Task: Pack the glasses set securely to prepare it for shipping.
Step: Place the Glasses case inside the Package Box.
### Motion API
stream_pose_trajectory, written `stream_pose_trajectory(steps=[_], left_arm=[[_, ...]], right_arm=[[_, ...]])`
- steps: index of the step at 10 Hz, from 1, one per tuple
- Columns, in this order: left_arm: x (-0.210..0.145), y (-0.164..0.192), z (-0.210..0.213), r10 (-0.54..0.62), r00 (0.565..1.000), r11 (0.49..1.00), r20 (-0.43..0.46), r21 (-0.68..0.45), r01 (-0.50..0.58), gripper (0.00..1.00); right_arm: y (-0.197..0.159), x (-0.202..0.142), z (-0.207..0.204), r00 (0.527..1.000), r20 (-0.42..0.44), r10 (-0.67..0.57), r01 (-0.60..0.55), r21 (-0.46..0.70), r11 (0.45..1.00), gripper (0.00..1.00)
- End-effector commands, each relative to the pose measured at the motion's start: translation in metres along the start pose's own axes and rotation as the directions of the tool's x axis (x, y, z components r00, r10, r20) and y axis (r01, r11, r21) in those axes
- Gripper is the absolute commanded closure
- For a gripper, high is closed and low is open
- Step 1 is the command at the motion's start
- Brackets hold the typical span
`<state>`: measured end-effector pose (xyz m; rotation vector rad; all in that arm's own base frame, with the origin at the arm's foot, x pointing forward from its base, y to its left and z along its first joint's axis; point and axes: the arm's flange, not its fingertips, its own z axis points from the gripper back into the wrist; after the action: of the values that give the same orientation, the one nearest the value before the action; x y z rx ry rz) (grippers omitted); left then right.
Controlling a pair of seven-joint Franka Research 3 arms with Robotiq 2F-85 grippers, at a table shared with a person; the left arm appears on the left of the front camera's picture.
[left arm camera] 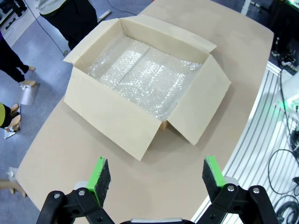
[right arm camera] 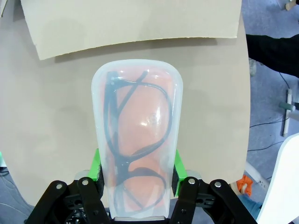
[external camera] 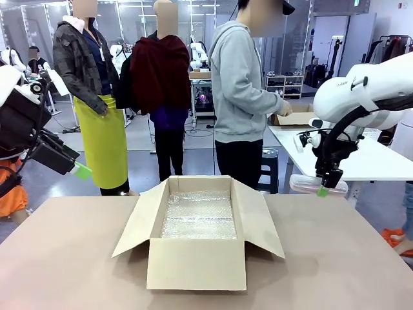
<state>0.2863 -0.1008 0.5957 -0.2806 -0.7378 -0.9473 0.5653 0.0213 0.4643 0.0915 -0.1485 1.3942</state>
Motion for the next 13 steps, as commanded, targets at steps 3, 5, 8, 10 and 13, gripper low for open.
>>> stream_pose_trajectory(steps=[3,5,8,10,13], left_arm=[[0.000,0.000,0.001,-0.004,1.000,1.000,0.005,0.001,0.004,0.00],[0.000,0.000,0.001,-0.004,1.000,1.000,0.005,0.001,0.004,0.00],[0.000,0.000,0.001,-0.004,1.000,1.000,0.005,0.001,0.004,0.00],[0.000,0.000,0.001,-0.004,1.000,1.000,0.005,0.001,0.004,0.00],[0.000,0.000,0.001,-0.004,1.000,1.000,0.005,0.001,0.004,0.00]], right_arm=[[-0.004,0.021,0.009,0.999,-0.030,0.029,-0.030,-0.016,0.999,0.36],[-0.012,0.078,0.025,0.998,-0.023,0.053,-0.054,-0.006,0.999,0.36],[-0.027,0.207,0.019,0.986,-0.085,0.142,-0.140,0.035,0.990,0.36],[-0.029,0.274,-0.002,0.985,-0.117,0.125,-0.120,0.043,0.992,0.36],[-0.023,0.337,-0.034,0.991,-0.117,0.068,-0.065,0.023,0.998,0.36]])
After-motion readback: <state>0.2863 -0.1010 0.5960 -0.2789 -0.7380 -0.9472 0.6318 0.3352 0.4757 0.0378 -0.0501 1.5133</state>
